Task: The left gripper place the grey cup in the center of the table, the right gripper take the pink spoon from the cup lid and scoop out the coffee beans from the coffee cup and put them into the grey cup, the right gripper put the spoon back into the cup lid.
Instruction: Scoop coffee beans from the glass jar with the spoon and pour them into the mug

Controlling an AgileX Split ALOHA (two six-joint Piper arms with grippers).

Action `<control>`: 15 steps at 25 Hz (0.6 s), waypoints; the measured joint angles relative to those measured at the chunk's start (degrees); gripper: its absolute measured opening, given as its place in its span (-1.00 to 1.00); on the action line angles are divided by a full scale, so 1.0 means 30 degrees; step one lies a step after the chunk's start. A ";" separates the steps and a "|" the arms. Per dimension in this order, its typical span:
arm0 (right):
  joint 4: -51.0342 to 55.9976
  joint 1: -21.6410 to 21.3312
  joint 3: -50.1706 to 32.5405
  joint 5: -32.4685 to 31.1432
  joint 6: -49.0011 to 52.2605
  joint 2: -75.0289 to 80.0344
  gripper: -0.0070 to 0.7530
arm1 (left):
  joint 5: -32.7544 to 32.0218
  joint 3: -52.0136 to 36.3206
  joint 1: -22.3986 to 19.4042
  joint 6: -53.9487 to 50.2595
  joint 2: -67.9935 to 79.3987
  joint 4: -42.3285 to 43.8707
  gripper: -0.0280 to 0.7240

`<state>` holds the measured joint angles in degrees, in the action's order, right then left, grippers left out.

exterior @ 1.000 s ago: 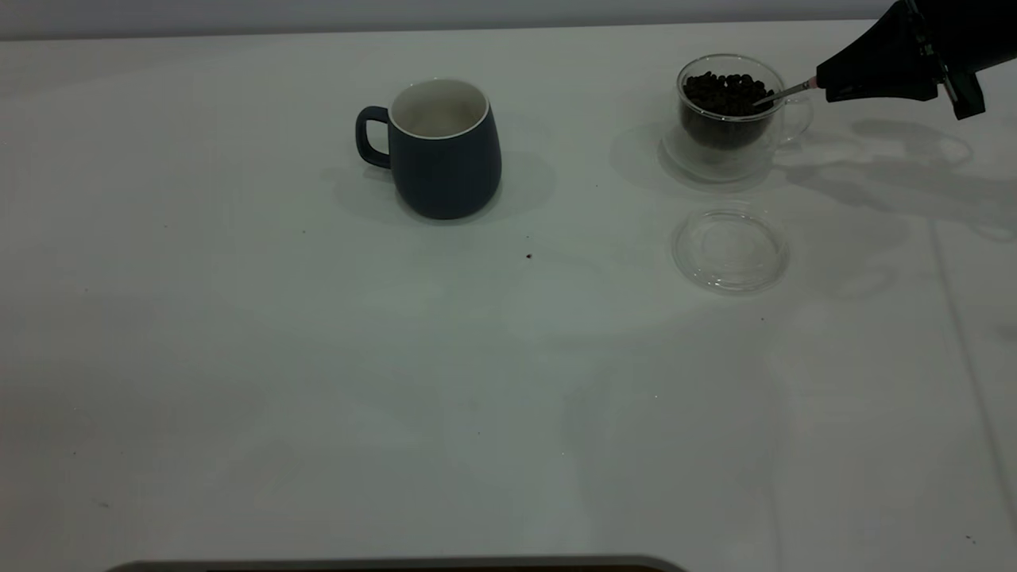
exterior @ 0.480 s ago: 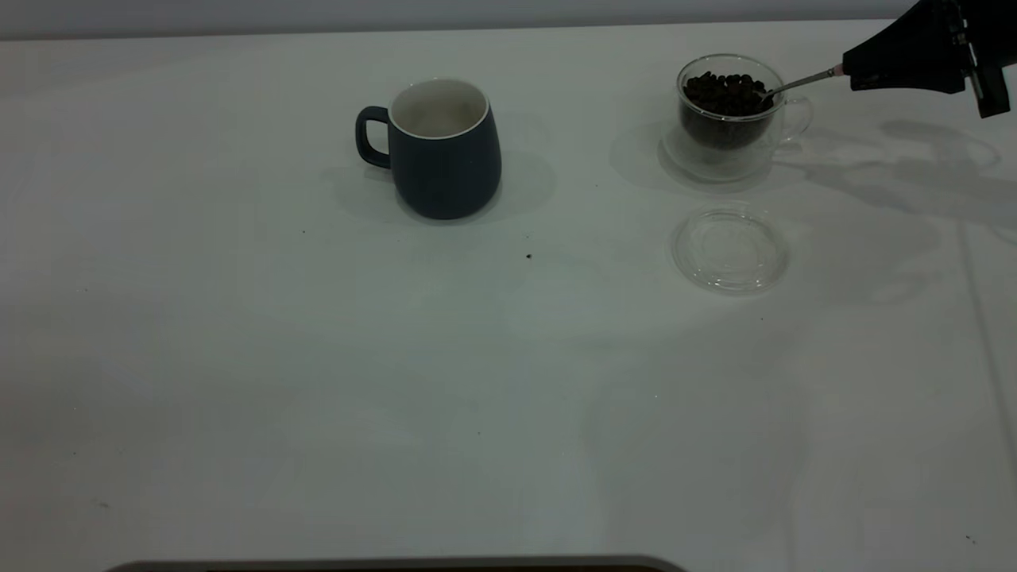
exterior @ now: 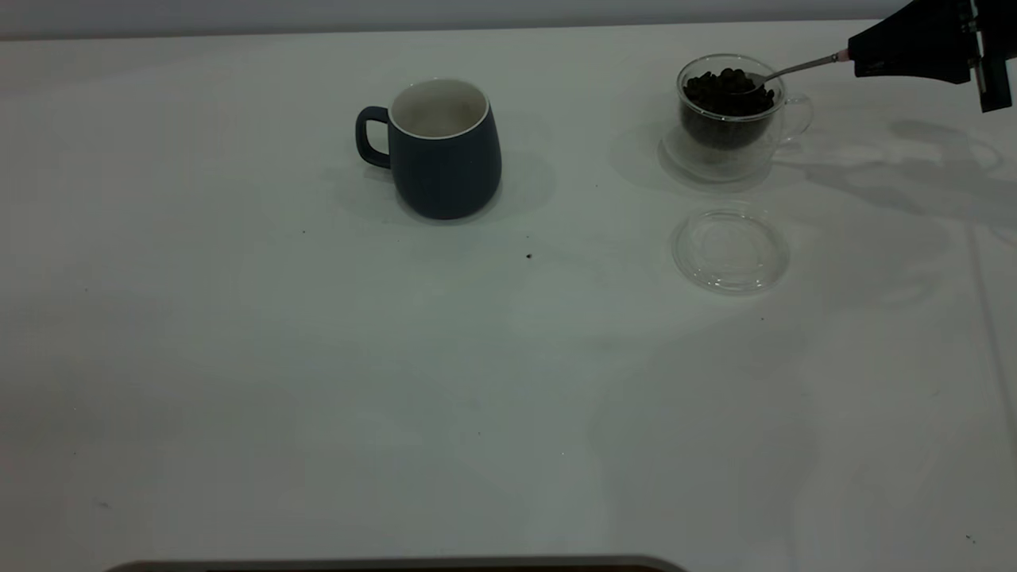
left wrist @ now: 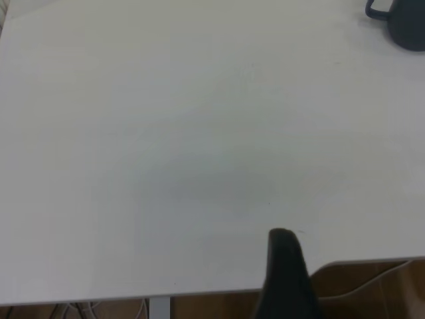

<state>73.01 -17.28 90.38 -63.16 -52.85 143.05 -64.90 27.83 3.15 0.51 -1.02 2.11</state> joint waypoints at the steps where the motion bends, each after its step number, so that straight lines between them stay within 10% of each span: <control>1: 0.0005 0.0000 0.0000 -0.0147 -0.0018 0.0000 -0.73 | 0.0000 0.0000 0.0000 0.0000 0.0000 0.0000 0.63; 15: 0.0814 -0.0213 0.0000 -0.0984 -0.0416 0.0000 -0.73 | 0.0000 0.0000 0.0000 0.0000 0.0000 0.0000 0.63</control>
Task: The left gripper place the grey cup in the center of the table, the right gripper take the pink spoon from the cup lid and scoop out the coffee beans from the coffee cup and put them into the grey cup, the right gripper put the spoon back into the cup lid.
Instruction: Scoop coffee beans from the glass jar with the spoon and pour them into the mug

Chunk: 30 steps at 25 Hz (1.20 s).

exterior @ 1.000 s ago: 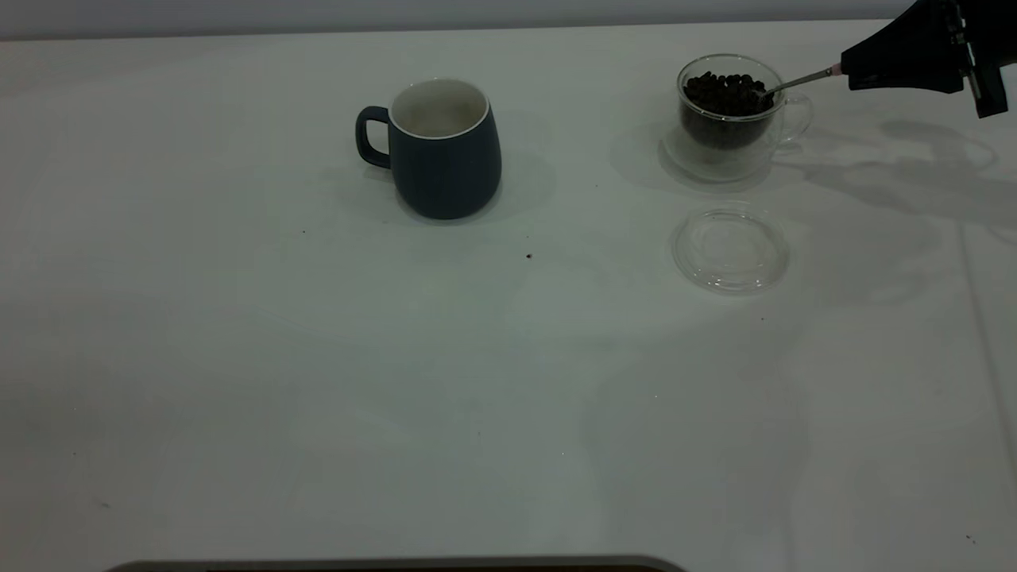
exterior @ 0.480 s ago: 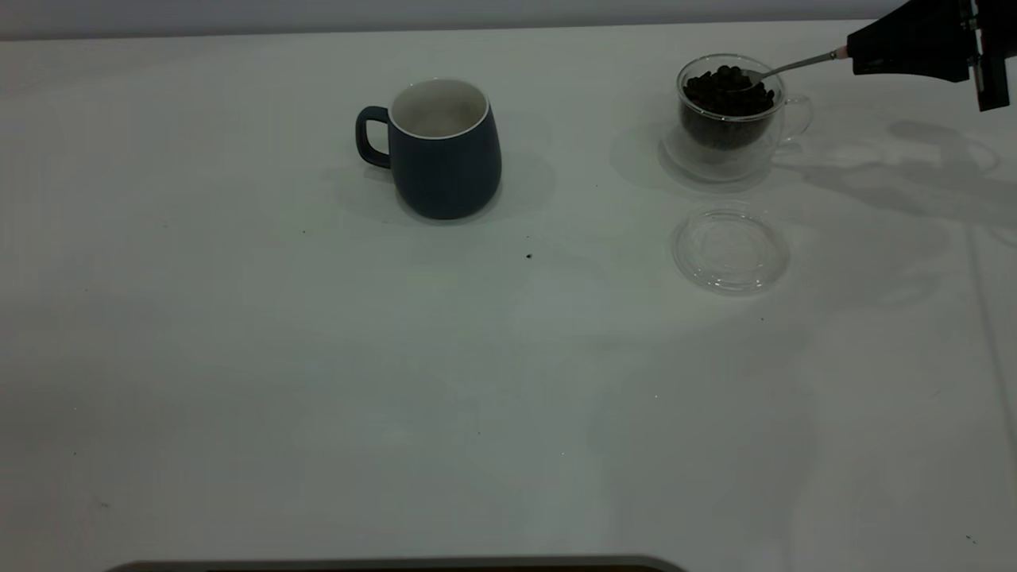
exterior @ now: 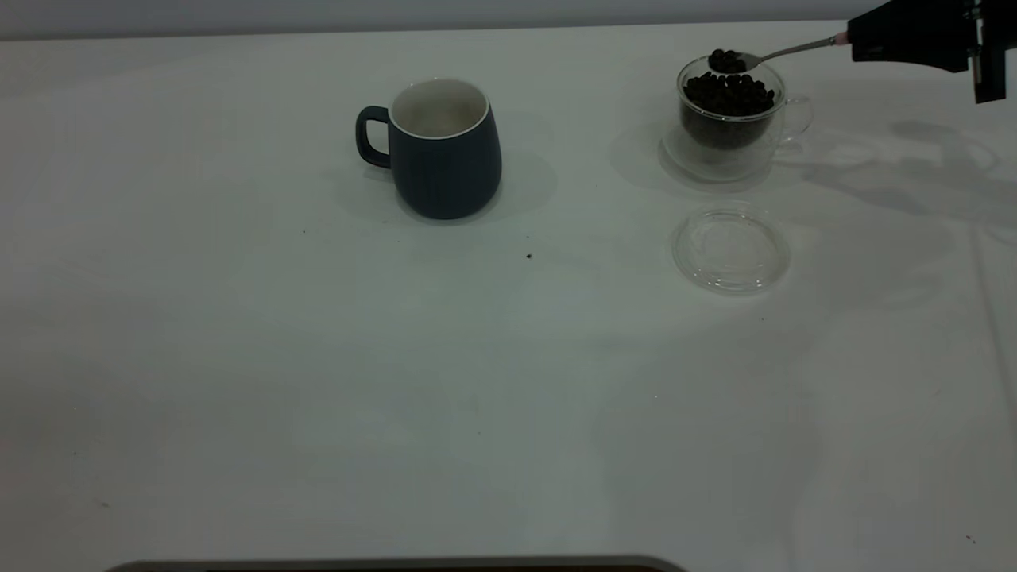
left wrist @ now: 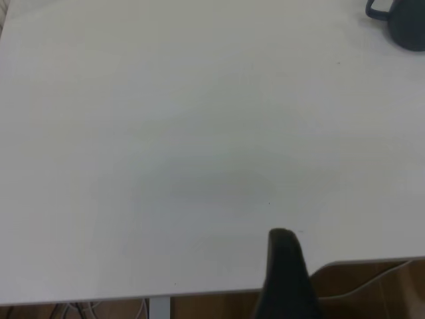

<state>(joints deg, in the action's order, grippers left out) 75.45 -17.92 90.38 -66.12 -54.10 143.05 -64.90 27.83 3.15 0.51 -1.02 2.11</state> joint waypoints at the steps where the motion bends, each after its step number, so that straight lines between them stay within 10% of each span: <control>1: 0.0130 -0.0122 0.0000 -0.0014 0.0000 0.0000 -0.73 | 0.0000 0.0000 0.0000 0.0000 0.0000 0.0000 0.63; 30: 0.2018 0.2827 0.0000 -0.0066 0.0130 -0.0758 -0.73 | 0.0000 0.0000 0.0000 0.0018 0.0000 0.0000 0.63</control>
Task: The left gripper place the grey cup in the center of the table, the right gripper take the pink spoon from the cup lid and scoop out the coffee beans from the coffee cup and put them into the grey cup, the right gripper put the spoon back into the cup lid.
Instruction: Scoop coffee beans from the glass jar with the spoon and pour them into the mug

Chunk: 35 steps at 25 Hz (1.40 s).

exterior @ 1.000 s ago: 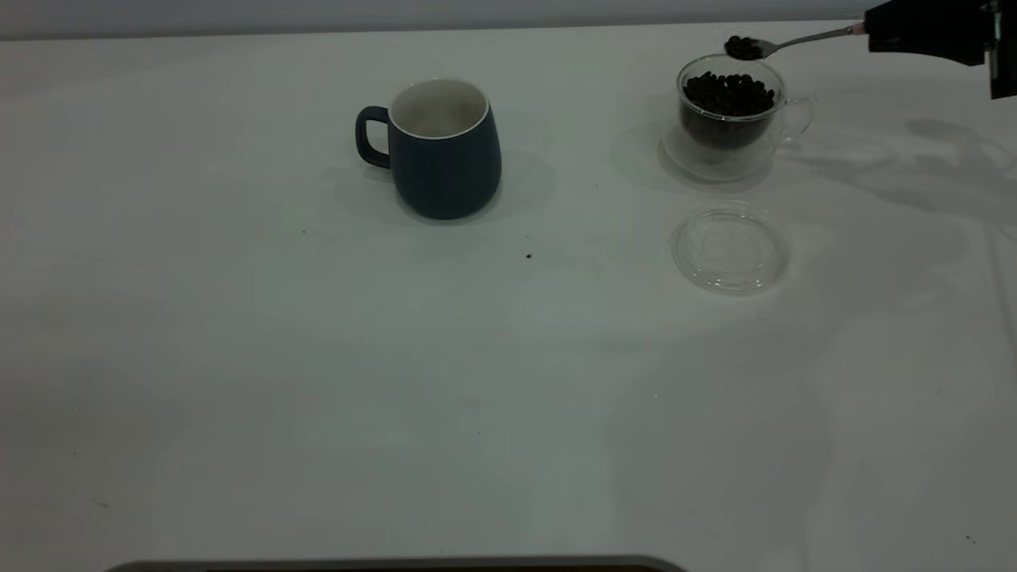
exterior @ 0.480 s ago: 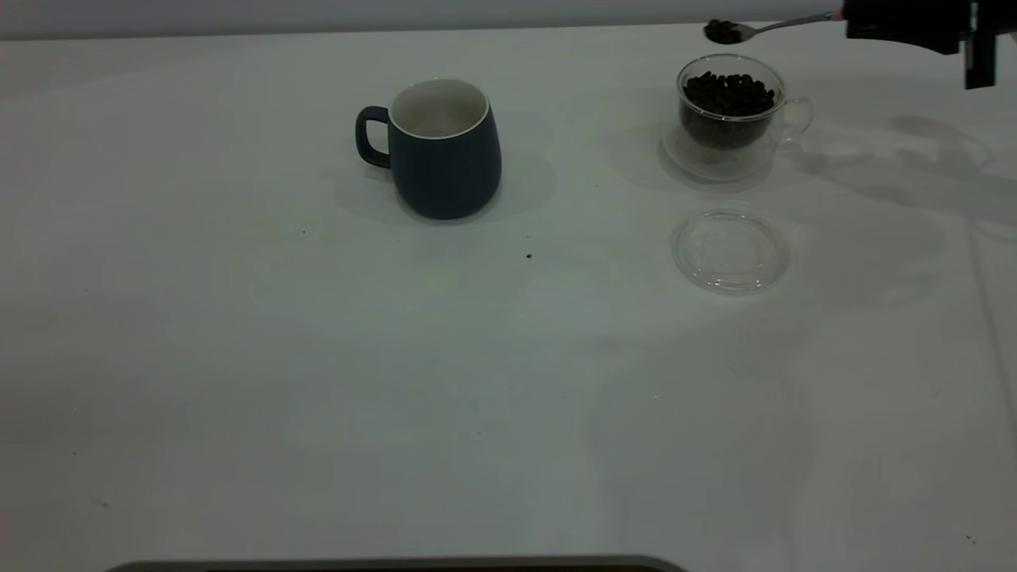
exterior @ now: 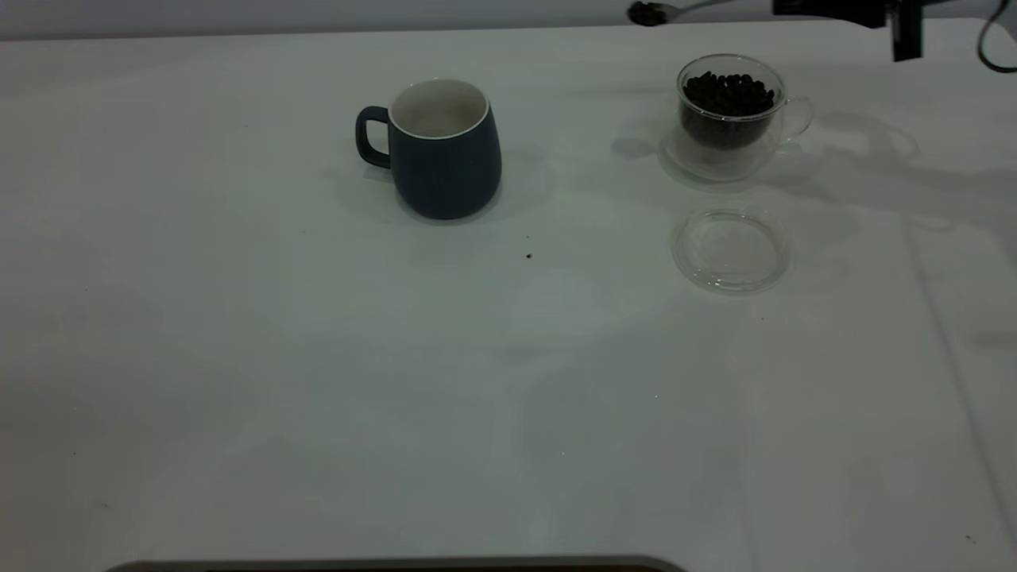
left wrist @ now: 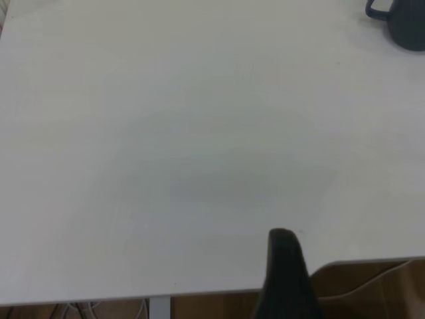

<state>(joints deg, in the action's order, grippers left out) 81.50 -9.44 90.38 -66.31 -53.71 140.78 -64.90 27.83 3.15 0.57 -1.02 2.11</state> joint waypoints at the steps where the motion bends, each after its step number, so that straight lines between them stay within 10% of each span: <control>1: 0.0107 0.0224 0.0000 -0.0010 0.0050 -0.0014 -0.73 | 0.0000 0.0000 0.0000 0.0000 0.0000 0.0000 0.63; 22: 0.2194 0.5976 0.0000 0.1317 0.0148 0.0022 -0.73 | 0.0000 0.0000 0.0000 -0.0019 0.0000 0.0016 0.63; 35: 0.2760 0.6757 0.0000 0.5072 -0.1472 0.0036 -0.73 | 0.0000 0.0000 0.0000 -0.0019 0.0000 0.0016 0.63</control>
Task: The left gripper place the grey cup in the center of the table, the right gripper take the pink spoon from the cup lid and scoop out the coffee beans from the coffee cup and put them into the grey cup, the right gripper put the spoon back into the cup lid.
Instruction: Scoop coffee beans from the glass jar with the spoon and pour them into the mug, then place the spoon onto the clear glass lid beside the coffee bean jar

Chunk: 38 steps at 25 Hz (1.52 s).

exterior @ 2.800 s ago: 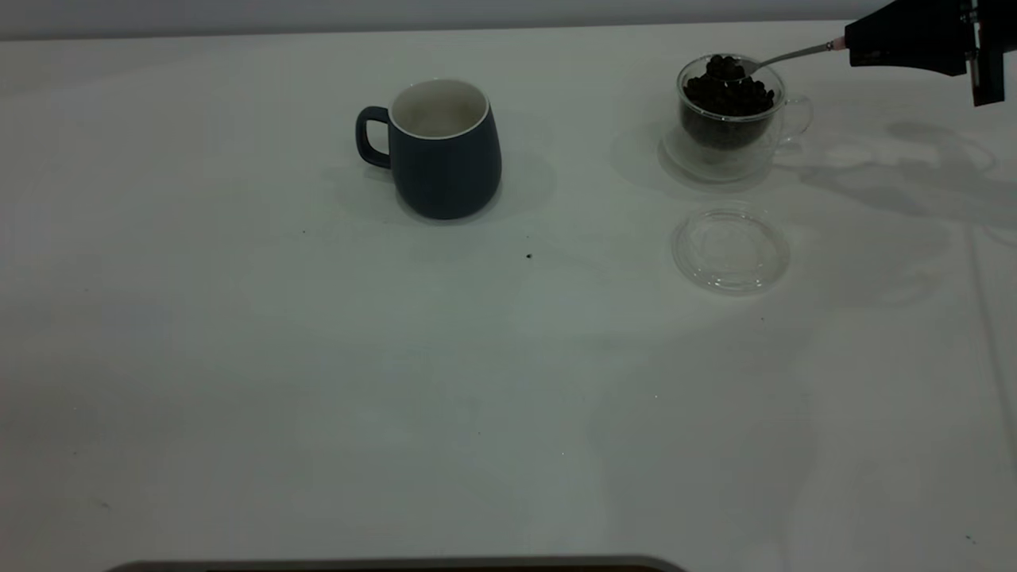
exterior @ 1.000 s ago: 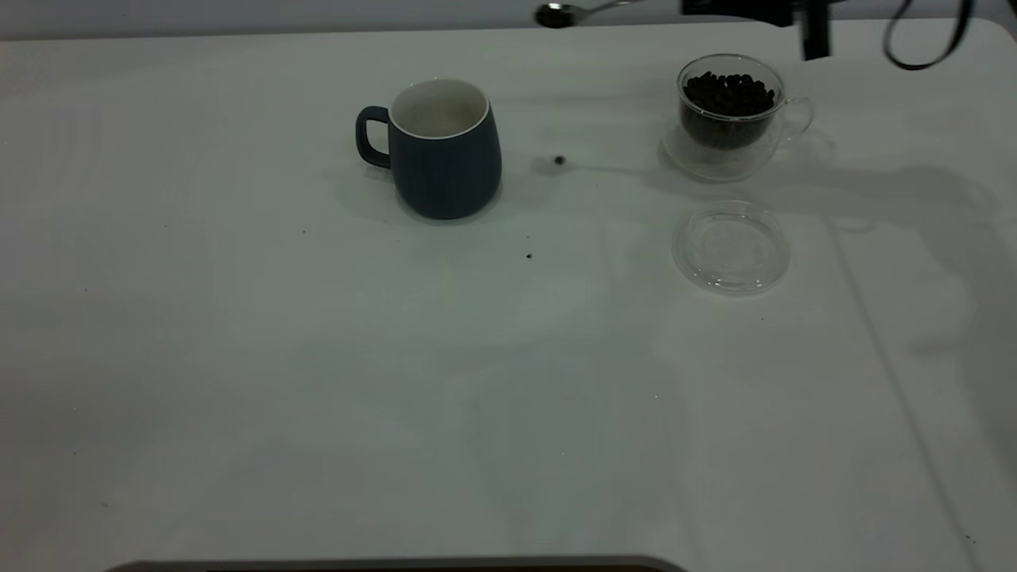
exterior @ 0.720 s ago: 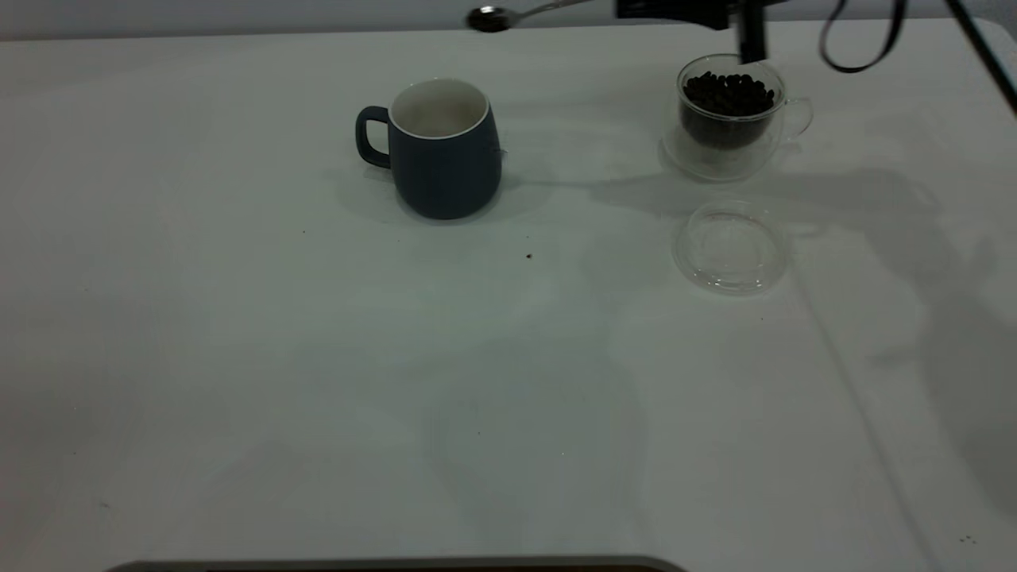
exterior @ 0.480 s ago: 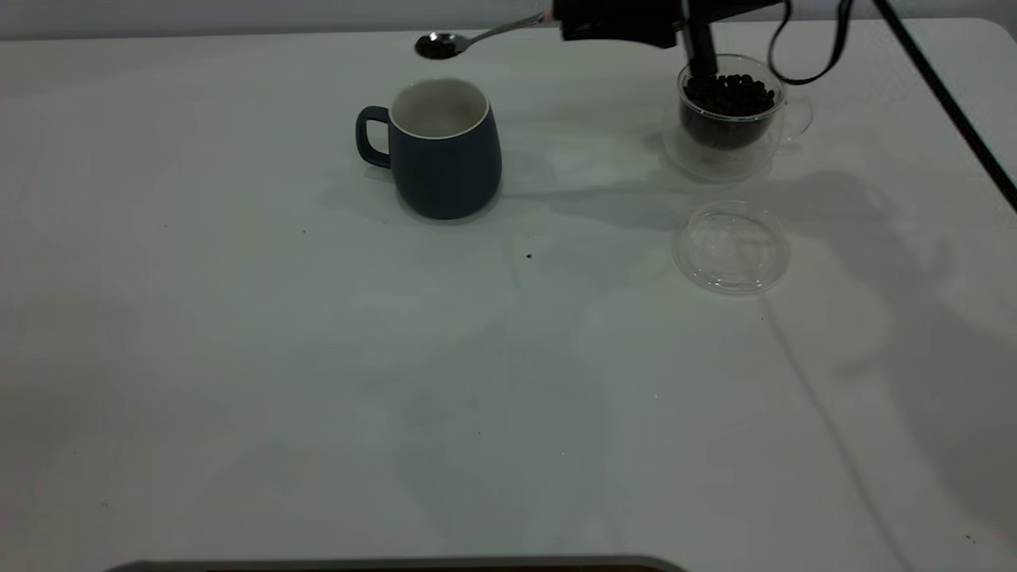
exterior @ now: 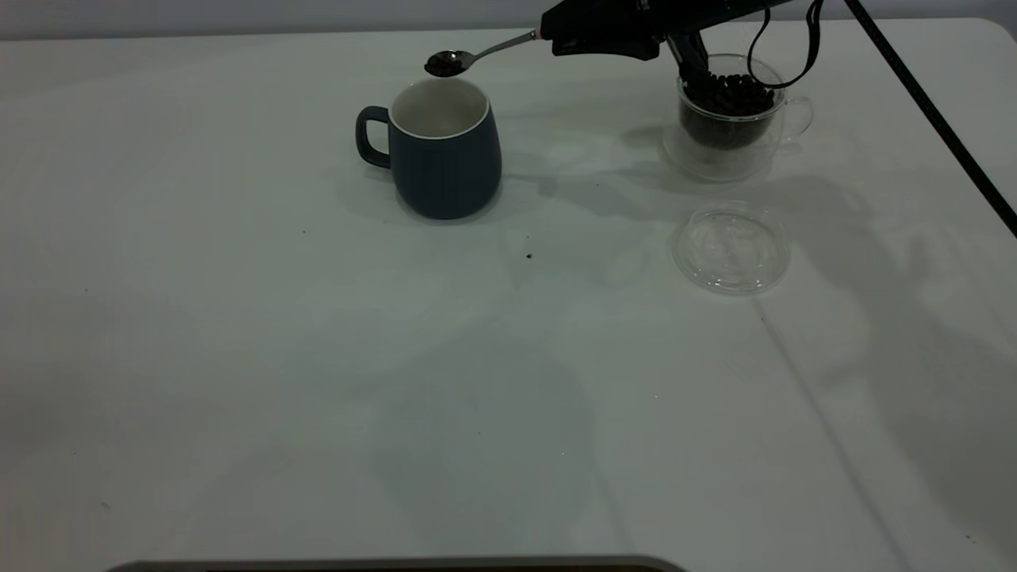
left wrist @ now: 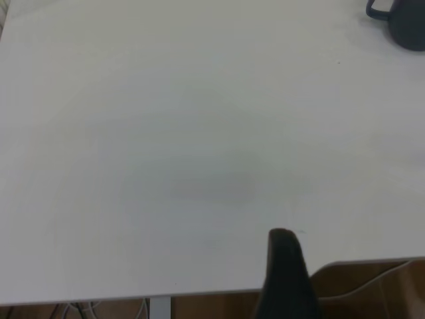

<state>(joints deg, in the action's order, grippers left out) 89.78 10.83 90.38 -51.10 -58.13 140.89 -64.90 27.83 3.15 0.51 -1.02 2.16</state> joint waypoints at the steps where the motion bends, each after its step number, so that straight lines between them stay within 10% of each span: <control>1: 0.0000 0.0000 0.0000 0.0068 -0.0308 0.0000 -0.73 | 0.0000 0.0000 0.0000 0.0000 0.0000 0.0000 0.63; 12: -0.0654 0.0234 0.0000 0.0641 -0.6277 -0.1149 -0.73 | 0.0000 0.0000 0.0000 0.0021 0.0000 0.0004 0.63; 23: -0.6150 0.0114 -0.0179 -0.0153 -0.4439 -0.3407 -0.73 | 0.0000 0.0000 0.0000 0.0021 0.0000 0.0004 0.63; 38: -0.9824 -0.6248 -0.6537 -0.0081 -0.0950 -0.6833 -0.73 | 0.0000 0.0000 0.0000 0.0021 0.0000 0.0020 0.63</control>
<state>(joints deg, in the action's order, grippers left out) 60.31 -7.91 70.77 -51.34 -60.98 120.39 -64.90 27.83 3.15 0.58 -1.02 2.22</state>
